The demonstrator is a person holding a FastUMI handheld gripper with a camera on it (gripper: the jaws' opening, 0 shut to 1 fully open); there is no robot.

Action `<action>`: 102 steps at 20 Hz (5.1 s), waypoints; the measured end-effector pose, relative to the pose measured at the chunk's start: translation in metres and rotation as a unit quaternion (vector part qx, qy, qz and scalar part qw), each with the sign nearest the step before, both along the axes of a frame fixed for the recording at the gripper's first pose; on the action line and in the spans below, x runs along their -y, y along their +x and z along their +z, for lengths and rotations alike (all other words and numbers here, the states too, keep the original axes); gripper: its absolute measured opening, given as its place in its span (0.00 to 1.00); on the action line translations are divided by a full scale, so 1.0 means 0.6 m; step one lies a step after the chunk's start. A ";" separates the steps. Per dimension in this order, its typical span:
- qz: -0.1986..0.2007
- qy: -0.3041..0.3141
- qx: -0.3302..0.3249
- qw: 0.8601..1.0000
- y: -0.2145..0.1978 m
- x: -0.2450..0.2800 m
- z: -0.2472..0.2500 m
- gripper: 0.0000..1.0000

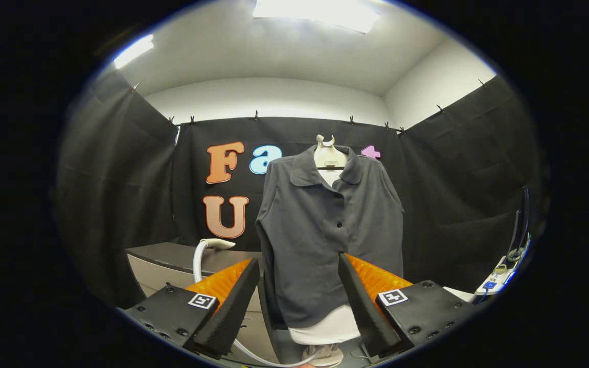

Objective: Iron the clothes twice with a garment steamer, once on the left side and once on the right side.

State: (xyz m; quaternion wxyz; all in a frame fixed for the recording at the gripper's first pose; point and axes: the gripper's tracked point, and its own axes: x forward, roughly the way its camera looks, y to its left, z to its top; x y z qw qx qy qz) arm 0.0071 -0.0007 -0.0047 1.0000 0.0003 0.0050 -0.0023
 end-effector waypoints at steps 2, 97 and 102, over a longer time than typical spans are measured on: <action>0.000 0.000 0.000 1.000 0.002 -0.003 -0.001 0.99; 0.245 -0.036 -0.361 0.899 0.702 -0.630 -0.300 0.47; 0.298 -0.011 -0.293 0.908 0.621 -0.610 -0.224 0.46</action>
